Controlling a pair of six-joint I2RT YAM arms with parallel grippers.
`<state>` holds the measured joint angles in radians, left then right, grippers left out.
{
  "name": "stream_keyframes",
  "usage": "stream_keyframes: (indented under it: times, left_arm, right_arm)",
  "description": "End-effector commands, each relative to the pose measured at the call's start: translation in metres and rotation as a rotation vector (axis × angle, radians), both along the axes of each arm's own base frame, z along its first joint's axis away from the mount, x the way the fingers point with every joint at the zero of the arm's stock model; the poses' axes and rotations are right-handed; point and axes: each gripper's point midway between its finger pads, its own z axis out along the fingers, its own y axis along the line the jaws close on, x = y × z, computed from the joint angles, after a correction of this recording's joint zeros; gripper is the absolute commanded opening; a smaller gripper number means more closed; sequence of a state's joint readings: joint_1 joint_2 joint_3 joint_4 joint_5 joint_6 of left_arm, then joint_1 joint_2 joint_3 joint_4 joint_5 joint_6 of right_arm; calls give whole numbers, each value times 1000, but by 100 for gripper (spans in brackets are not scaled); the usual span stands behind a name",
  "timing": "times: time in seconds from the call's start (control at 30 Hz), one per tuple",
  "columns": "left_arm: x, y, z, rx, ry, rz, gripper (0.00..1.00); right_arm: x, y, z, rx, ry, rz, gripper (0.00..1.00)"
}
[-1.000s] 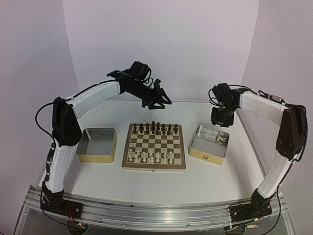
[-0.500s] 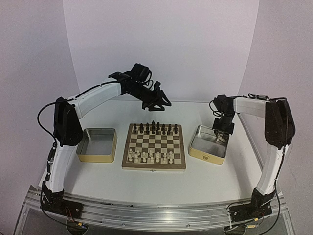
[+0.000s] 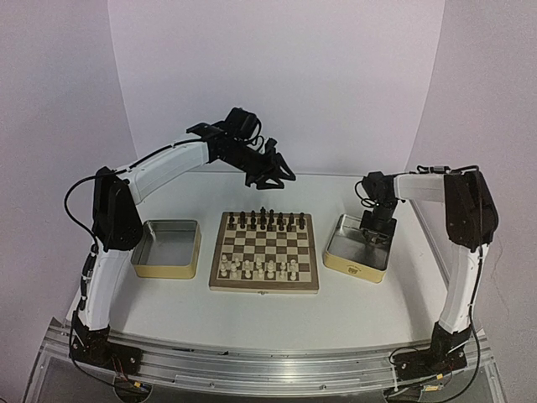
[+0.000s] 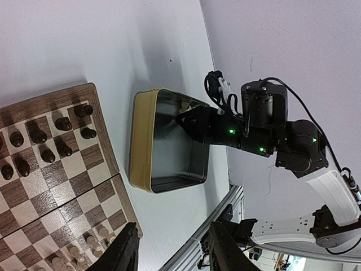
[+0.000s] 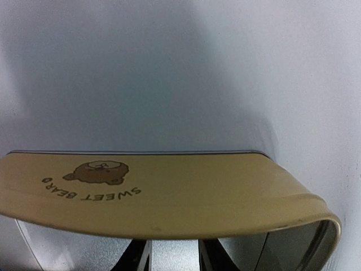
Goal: Set up the chess pieces on the board
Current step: Pick up the chess piece from the storage box.
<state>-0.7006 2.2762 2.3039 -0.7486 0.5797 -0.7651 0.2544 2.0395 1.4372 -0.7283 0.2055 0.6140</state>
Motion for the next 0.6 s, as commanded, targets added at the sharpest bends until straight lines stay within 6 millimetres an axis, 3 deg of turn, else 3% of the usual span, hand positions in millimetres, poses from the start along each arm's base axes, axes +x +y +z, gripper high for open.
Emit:
stream_keyframes:
  times: [0.0, 0.33, 0.57]
  left_arm:
    - [6, -5, 27, -53, -58, 12, 41]
    - [7, -7, 24, -56, -46, 16, 41]
    - [8, -7, 22, -55, -39, 20, 42]
  right_arm:
    - [6, -5, -7, -8, -9, -13, 27]
    - [10, -12, -13, -48, -28, 4, 24]
    - [13, -13, -17, -60, -36, 39, 8]
